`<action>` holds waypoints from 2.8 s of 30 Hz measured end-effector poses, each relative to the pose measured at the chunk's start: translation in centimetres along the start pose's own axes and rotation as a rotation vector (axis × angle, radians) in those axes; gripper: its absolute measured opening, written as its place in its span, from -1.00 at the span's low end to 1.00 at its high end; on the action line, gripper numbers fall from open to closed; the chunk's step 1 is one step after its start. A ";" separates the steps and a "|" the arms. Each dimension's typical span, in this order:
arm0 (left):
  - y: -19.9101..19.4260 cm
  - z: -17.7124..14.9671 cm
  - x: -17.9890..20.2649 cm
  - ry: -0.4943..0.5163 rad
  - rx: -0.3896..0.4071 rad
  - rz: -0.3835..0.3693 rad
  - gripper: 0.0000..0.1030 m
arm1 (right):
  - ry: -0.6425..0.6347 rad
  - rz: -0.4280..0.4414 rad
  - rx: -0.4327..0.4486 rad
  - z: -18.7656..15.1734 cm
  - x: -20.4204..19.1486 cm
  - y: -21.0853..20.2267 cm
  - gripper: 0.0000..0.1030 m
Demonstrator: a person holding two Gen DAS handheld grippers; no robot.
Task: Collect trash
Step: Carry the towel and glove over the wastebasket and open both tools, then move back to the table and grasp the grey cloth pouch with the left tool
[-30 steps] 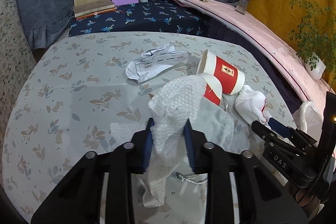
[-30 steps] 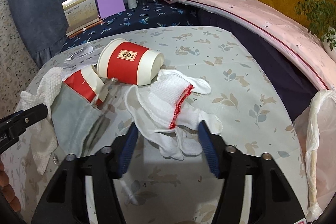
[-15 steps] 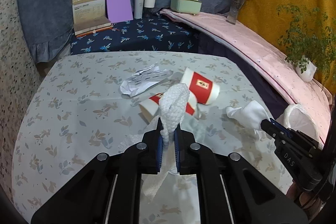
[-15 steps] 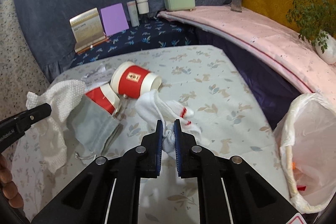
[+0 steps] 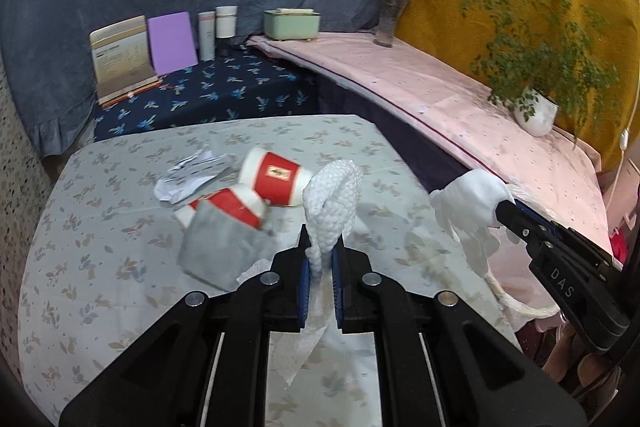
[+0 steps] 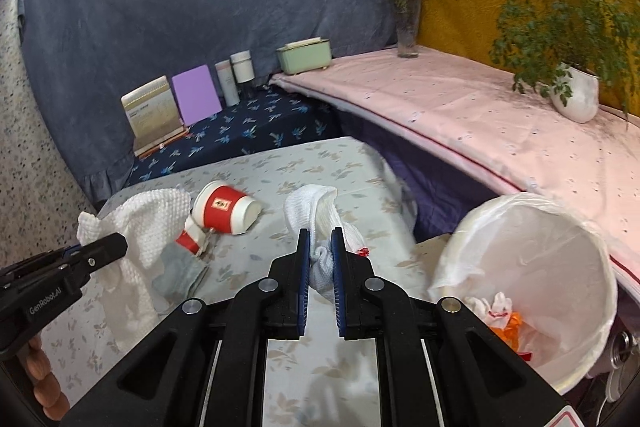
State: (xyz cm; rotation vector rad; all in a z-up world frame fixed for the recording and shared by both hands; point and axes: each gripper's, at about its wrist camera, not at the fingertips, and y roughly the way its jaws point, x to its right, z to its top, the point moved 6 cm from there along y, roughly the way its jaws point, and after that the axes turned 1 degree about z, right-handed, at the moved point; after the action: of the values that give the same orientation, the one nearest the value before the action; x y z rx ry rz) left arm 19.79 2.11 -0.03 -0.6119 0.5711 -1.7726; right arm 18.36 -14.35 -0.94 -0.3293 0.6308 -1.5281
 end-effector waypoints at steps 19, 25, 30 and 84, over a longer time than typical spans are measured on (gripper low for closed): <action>1.4 -1.0 14.6 0.168 -0.039 -0.147 -0.83 | 0.155 -0.147 0.044 -1.0 13.8 -4.7 -0.81; 2.3 -1.4 18.6 0.201 -0.048 -0.198 -0.82 | 0.194 -0.183 0.043 -1.8 17.0 -5.4 -0.81; 3.4 -1.8 21.1 0.224 -0.071 -0.229 -0.82 | 0.216 -0.202 0.041 -2.4 18.8 -5.7 -0.81; 3.2 -1.2 5.9 -0.055 -0.028 -0.029 0.62 | 0.085 -0.127 0.048 -1.4 8.7 -4.4 -0.12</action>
State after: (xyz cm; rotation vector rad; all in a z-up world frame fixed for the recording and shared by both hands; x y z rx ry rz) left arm 19.84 -4.29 -2.34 -0.6888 0.5523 -1.7717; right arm 13.37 -22.83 -1.04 -0.2728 0.6492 -1.6834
